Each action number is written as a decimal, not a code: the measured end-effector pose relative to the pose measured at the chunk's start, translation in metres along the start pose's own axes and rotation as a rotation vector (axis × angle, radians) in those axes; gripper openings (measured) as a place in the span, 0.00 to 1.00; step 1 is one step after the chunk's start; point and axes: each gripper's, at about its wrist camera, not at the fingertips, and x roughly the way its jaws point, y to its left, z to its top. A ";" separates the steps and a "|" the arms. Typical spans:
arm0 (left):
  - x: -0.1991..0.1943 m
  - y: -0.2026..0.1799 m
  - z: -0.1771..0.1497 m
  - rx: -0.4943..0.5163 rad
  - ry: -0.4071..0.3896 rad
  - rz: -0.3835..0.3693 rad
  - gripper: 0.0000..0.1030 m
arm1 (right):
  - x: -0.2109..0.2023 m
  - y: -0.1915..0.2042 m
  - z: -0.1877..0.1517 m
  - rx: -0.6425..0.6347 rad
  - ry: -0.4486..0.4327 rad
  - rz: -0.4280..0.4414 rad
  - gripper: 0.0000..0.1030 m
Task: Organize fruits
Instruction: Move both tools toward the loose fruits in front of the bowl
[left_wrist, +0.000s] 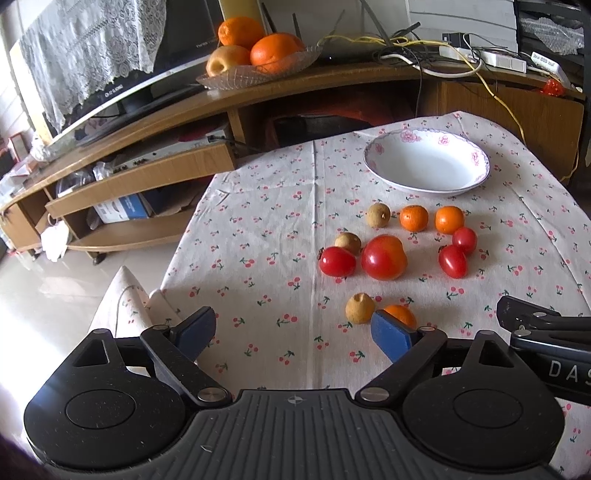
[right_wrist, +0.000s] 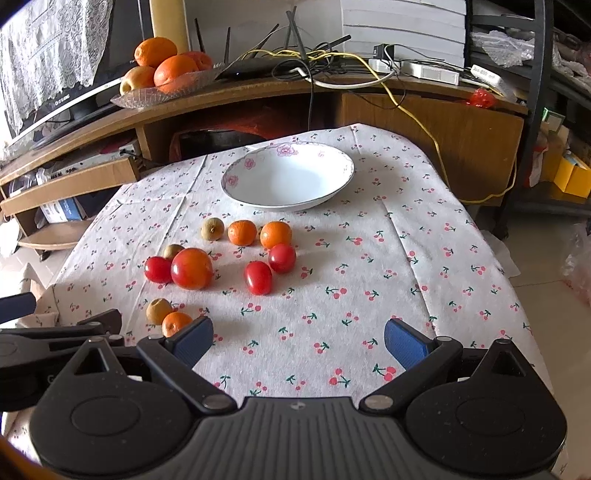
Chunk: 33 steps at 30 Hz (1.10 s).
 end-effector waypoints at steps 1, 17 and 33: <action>0.000 0.001 -0.001 -0.001 0.003 -0.002 0.92 | 0.000 0.001 0.000 -0.007 0.003 0.003 0.98; 0.006 0.013 -0.019 0.002 0.030 -0.065 0.90 | 0.006 0.011 -0.007 -0.078 0.057 0.045 0.96; 0.001 0.019 -0.051 0.080 0.058 -0.186 0.89 | 0.016 0.026 -0.018 -0.156 0.126 0.120 0.85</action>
